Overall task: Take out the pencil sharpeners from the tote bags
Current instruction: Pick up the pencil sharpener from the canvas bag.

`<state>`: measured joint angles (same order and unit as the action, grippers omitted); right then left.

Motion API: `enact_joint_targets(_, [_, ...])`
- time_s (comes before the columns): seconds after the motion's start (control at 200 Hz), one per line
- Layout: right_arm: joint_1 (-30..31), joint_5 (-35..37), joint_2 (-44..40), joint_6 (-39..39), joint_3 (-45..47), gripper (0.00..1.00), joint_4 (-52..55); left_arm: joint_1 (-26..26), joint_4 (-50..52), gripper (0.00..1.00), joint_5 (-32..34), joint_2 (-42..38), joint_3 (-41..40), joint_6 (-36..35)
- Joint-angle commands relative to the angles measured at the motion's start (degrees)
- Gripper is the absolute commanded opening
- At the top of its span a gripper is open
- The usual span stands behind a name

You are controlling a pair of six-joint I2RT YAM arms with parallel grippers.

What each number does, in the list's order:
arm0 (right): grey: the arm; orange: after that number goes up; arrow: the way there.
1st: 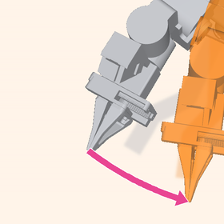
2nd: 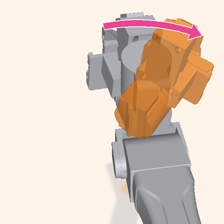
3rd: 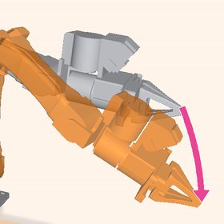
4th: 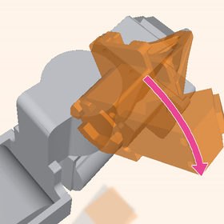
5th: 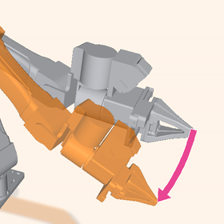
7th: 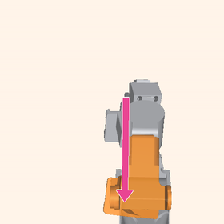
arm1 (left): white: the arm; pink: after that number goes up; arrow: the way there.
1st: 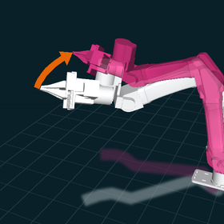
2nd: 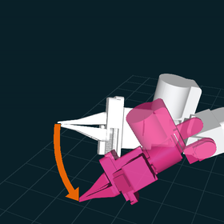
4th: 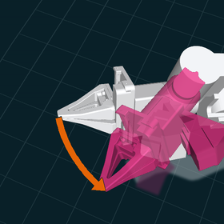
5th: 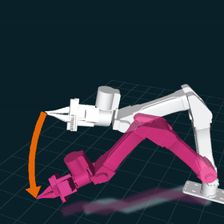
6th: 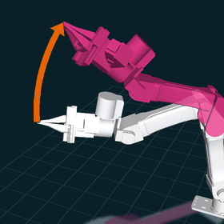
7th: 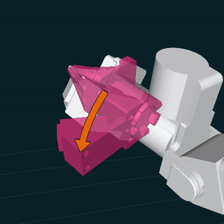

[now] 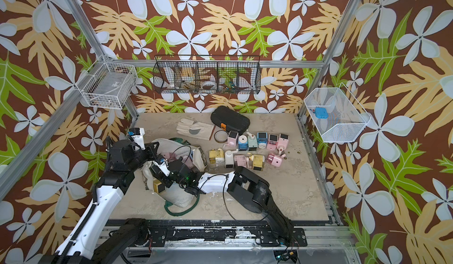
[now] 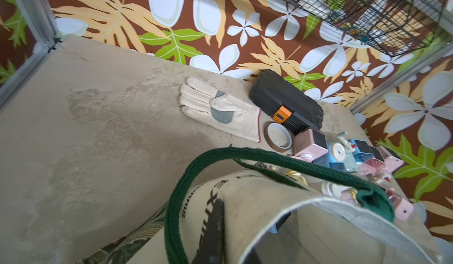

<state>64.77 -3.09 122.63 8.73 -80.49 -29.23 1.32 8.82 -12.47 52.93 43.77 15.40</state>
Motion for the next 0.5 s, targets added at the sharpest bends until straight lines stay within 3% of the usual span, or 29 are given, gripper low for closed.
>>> enact_joint_targets(0.0, [0.0, 0.41, -2.72, -1.51, 2.5, 0.39, -4.76, -0.14, -2.4, 0.0, -0.93, -0.1, 0.18, 0.24])
enact_joint_targets(0.495, [-0.08, -0.15, -17.78, -1.7, 20.11, 0.38, -7.23, -0.09, -2.23, 0.0, -0.28, 0.51, 0.26, 0.07])
